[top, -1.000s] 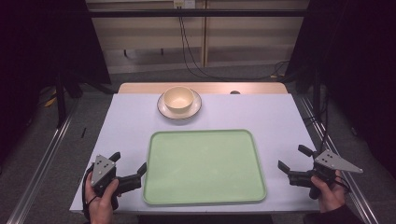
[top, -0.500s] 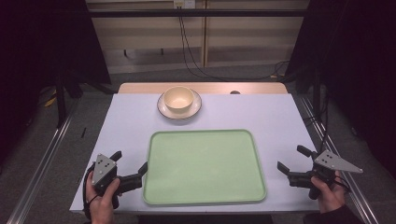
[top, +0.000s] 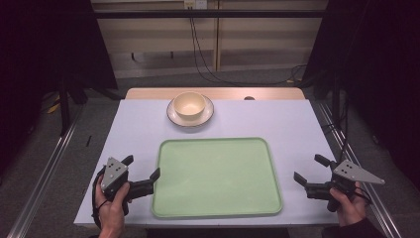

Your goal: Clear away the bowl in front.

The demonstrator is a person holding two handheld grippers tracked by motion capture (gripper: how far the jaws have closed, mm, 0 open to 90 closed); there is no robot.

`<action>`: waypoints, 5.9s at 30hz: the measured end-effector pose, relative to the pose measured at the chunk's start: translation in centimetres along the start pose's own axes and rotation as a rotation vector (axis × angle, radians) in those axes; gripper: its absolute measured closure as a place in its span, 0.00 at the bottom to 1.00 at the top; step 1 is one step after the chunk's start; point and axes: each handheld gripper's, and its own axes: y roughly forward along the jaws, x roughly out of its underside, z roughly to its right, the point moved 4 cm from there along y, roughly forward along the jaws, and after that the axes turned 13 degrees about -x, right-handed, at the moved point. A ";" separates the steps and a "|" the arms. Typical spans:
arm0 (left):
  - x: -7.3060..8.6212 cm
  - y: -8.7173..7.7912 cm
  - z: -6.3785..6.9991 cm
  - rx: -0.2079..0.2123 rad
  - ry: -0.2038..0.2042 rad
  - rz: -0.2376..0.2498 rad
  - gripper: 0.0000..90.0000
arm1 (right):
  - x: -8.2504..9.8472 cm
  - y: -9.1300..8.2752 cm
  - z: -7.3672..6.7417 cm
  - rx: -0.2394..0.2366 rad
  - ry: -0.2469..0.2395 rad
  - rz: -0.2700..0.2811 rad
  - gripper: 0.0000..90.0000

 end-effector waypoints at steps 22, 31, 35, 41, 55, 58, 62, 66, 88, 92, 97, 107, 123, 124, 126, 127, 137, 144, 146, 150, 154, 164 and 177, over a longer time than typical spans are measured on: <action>-1.2 3.2 0.7 0.065 -0.001 -0.039 0.03 | -0.1 0.0 -0.1 -0.011 -0.009 0.011 0.02; -3.2 3.8 1.1 0.103 0.023 -0.028 0.03 | -0.1 0.0 -0.1 -0.015 -0.008 0.012 0.02; -4.1 4.6 2.0 0.139 0.075 -0.046 0.04 | -0.1 -0.1 -0.1 -0.015 -0.008 0.012 0.02; -4.8 5.7 2.9 0.161 0.087 -0.038 0.05 | -0.1 0.0 -0.1 -0.020 -0.007 0.011 0.02; -6.3 8.7 2.5 0.172 0.062 -0.045 0.04 | -0.1 -0.1 -0.1 -0.021 -0.013 0.016 0.02; -6.8 9.0 2.3 0.161 0.059 -0.044 0.05 | -0.1 -0.1 -0.1 -0.023 -0.009 0.017 0.02; -7.4 9.9 2.3 0.161 0.065 -0.029 0.05 | -0.1 -0.1 -0.2 -0.026 -0.008 0.017 0.02; -7.7 11.2 2.0 0.131 0.088 -0.035 0.05 | -0.1 -0.1 -0.2 -0.027 -0.008 0.019 0.02; -7.2 19.5 -1.7 0.036 0.072 -0.141 0.07 | 0.0 -0.1 -0.2 -0.034 -0.016 0.010 0.02; -7.5 20.4 -2.0 0.030 0.059 -0.157 0.07 | 0.0 -0.1 -0.2 -0.038 -0.019 0.010 0.02; -8.2 22.2 -1.8 0.033 0.057 -0.197 0.05 | 0.0 -0.1 -0.3 -0.041 -0.018 0.010 0.02; -7.7 25.1 -0.9 0.016 0.086 -0.255 0.09 | 0.1 -0.1 -0.2 -0.040 -0.021 0.008 0.02; -6.4 28.1 -0.8 -0.026 0.080 -0.331 0.17 | 0.1 0.0 -0.3 -0.043 -0.022 0.006 0.02; -6.4 28.3 -0.6 -0.013 0.067 -0.321 0.18 | 0.1 0.0 -0.3 -0.043 -0.020 0.004 0.02; -6.1 28.6 -0.5 -0.019 0.082 -0.332 0.24 | 0.1 0.0 -0.3 -0.045 -0.021 0.007 0.02; -5.9 28.9 -0.3 -0.031 0.068 -0.346 0.25 | 0.1 0.0 -0.3 -0.045 -0.021 0.004 0.02; -5.4 29.7 -0.6 -0.001 0.056 -0.454 0.36 | 0.1 0.0 -0.3 -0.041 -0.021 0.007 0.02; -5.1 29.8 -0.6 0.002 0.020 -0.517 0.51 | 0.2 0.1 -0.3 -0.046 -0.023 -0.003 0.02; -5.0 29.8 -0.5 0.002 0.024 -0.515 0.54 | 0.2 0.0 -0.2 -0.037 -0.027 0.001 0.02; -5.1 29.8 -0.5 0.002 0.005 -0.532 0.60 | 0.2 0.0 -0.2 -0.043 -0.025 0.000 0.02; -5.1 29.7 -0.7 0.005 -0.032 -0.552 0.73 | 0.1 0.0 -0.2 -0.043 -0.023 0.004 0.02; -5.0 29.6 -1.1 -0.007 -0.110 -0.603 0.89 | 0.1 0.0 -0.2 -0.044 -0.026 0.004 0.02; -5.5 29.2 -1.5 0.012 -0.208 -0.600 0.93 | 0.1 0.0 -0.2 -0.042 -0.025 0.007 0.02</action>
